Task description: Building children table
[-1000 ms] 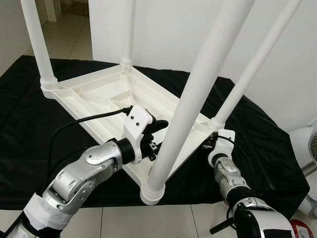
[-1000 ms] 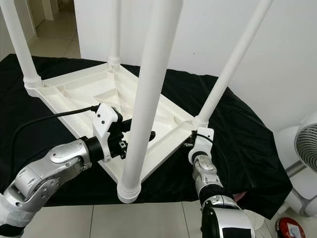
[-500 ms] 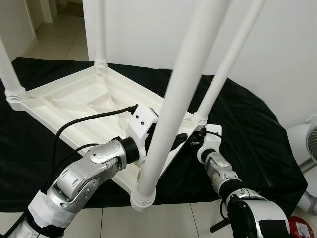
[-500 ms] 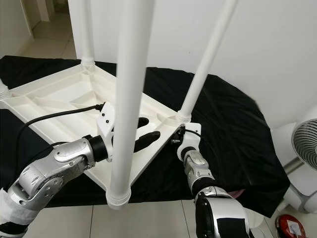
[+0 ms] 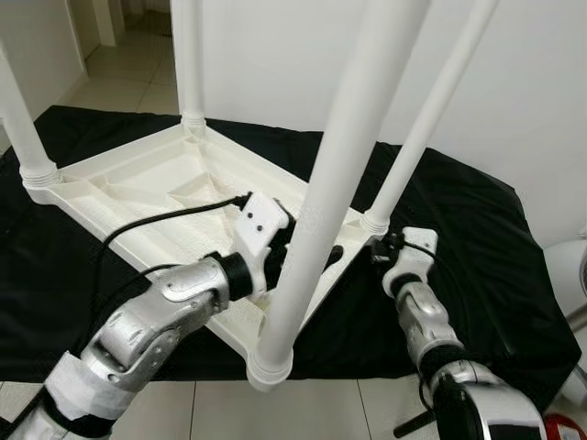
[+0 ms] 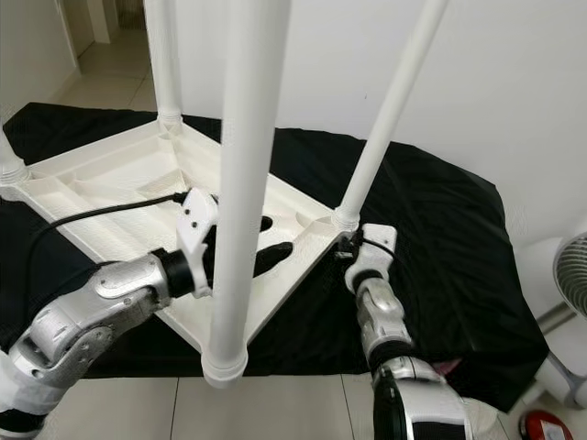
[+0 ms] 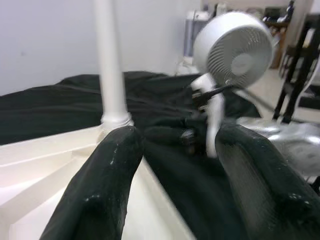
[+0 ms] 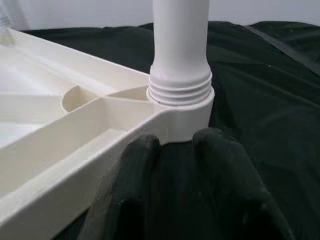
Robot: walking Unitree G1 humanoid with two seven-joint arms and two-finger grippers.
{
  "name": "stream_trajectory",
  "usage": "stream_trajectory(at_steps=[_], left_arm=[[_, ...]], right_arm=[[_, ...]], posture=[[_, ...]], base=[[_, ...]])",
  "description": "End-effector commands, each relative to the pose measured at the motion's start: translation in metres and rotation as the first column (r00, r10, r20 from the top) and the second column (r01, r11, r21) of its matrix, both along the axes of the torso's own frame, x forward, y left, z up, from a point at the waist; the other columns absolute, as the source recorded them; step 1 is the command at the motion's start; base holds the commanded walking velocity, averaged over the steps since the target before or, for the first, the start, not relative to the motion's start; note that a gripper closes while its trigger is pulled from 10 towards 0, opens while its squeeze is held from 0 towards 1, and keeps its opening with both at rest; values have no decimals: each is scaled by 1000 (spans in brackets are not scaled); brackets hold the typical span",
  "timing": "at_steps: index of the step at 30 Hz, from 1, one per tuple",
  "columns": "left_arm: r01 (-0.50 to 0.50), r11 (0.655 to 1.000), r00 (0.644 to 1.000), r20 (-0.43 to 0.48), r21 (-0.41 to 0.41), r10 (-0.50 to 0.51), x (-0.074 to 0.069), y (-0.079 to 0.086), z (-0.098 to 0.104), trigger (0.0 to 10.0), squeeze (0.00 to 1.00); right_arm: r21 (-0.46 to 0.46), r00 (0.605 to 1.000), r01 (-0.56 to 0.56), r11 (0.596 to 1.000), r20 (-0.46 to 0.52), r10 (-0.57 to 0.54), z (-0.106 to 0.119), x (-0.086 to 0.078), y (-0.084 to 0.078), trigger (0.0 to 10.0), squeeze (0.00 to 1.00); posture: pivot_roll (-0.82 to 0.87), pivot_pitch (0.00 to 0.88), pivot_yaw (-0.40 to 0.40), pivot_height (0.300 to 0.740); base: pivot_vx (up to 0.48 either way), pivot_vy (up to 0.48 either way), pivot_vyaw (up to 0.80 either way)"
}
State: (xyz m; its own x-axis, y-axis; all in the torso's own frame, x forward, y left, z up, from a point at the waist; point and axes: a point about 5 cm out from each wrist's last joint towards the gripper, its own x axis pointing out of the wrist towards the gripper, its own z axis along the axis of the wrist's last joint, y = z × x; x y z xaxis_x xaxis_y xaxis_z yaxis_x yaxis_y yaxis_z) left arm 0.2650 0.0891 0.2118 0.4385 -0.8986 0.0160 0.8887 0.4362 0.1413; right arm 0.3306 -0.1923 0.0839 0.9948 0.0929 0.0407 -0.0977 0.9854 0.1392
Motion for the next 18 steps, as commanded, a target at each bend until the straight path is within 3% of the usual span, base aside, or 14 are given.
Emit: stream_trajectory(at_steps=[1, 2, 3, 6, 8, 11, 13, 14, 15, 16, 18], left_arm=[[-19, 1000, 1000, 17, 17, 19, 5, 7, -1, 10000, 0], [-19, 1000, 1000, 17, 17, 19, 5, 7, -1, 10000, 0], [-41, 999, 999, 20, 29, 41, 7, 13, -2, 10000, 0], [-54, 998, 998, 22, 35, 53, 9, 16, -2, 10000, 0], [-69, 994, 997, 29, 84, 66, 10, 32, -3, 10000, 0], [-70, 992, 997, 32, 103, 67, 11, 38, -4, 10000, 0], [-82, 981, 996, 44, 175, 75, 13, 55, -5, 10000, 0], [-82, 981, 996, 44, 175, 75, 13, 55, -5, 10000, 0], [-96, 972, 995, 55, 212, 86, 16, 62, -6, 10000, 0], [-96, 972, 995, 55, 212, 86, 16, 62, -6, 10000, 0], [-130, 947, 990, 83, 294, 110, 21, 74, -10, 10000, 0]], right_arm=[[-6, 998, -51, 999, 46, 52, 8, -3, -3, 10000, 600], [-6, 998, -51, 999, 46, 52, 8, -3, -3, 10000, 600], [-8, 996, -71, 997, 54, 71, 8, -6, -4, 10000, 1000], [-10, 995, -80, 997, 60, 81, 8, -8, -5, 10000, 1000], [-49, 975, -206, 977, 72, 209, 12, -19, -1, 10000, 1000], [-65, 963, -253, 965, 73, 258, 13, -23, 2, 10000, 1000], [-107, 891, -446, 889, 46, 452, 20, -37, 9, 10000, 1000], [-107, 891, -446, 889, 46, 452, 20, -37, 9, 10000, 1000], [-118, 846, -527, 842, 27, 533, 23, -43, 12, 10000, 1000], [-118, 846, -527, 842, 27, 533, 23, -43, 12, 10000, 1000], [-140, 765, -639, 756, -15, 644, 27, -50, 17, 10000, 1000]], posture=[[23, 0, -125, 740], [23, 0, -125, 740], [21, 0, -123, 740], [21, 0, -123, 740], [23, 0, -119, 740], [23, 0, -119, 740], [28, 0, -114, 740], [28, 0, -114, 740], [27, 0, -111, 740], [27, 0, -111, 740], [32, 0, -114, 740]], base=[[0, 0, 0], [0, 0, 0], [0, 0, 0], [0, 0, 0], [0, 0, 0], [0, 0, 0], [0, 0, 0], [0, 0, 0], [0, 0, 0], [0, 0, 0], [0, 0, 0]])
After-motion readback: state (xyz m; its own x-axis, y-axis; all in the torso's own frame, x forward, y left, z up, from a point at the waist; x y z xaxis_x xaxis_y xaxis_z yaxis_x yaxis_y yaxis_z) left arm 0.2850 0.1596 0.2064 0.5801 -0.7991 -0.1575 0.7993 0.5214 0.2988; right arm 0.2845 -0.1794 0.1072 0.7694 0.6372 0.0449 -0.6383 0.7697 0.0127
